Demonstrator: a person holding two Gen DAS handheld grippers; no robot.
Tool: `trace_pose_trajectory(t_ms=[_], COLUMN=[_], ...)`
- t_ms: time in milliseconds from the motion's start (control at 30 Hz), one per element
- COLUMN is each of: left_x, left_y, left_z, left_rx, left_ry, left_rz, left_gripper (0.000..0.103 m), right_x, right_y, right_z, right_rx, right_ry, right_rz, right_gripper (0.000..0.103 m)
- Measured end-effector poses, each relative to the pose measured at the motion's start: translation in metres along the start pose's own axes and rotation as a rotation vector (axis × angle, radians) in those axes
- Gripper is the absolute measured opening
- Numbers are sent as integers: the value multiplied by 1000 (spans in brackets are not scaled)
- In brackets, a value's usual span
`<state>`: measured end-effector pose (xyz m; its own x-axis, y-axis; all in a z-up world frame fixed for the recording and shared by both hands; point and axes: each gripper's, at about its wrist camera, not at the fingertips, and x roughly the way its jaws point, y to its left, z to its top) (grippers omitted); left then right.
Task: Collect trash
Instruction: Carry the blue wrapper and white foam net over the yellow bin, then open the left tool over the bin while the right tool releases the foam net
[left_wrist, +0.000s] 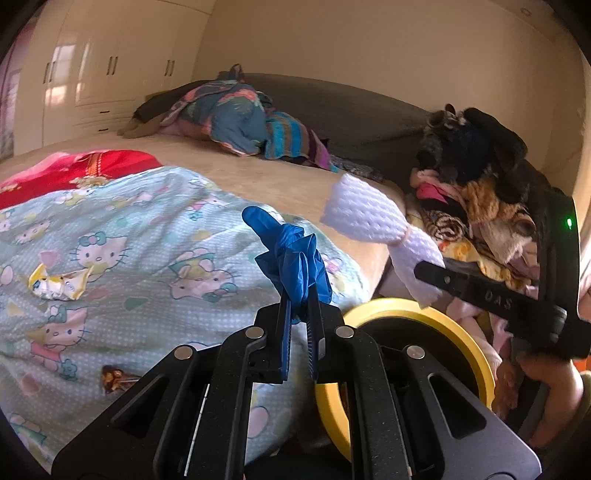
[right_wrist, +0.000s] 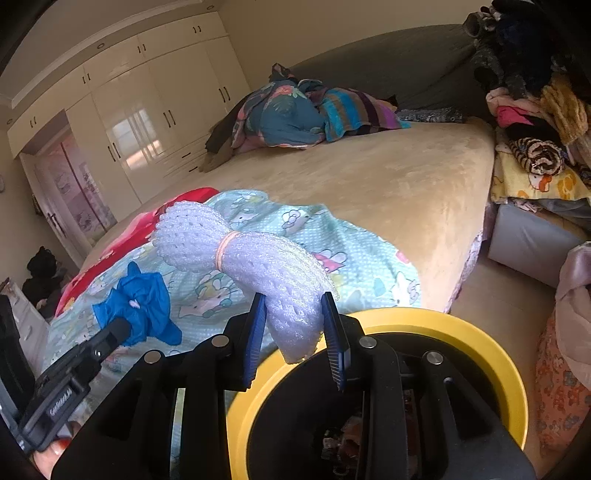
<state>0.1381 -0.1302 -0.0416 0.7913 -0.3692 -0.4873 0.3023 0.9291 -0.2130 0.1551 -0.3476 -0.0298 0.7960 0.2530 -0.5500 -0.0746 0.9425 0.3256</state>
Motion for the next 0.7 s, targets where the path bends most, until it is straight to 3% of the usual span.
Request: trace_pose_trajectory(t_ms=[400, 700], left_x=[-9, -4], left_y=[-32, -63], left_z=[-16, -31], left_rx=[60, 148], left_ry=[29, 81], left_rz=[-96, -179], left_gripper=[4, 4], right_x=[-26, -39], right_y=[-15, -53], right_z=[0, -15], right_rx=[-1, 29], right_ry=[-17, 21], right_rz=[-22, -79], right_gripper=[29, 29])
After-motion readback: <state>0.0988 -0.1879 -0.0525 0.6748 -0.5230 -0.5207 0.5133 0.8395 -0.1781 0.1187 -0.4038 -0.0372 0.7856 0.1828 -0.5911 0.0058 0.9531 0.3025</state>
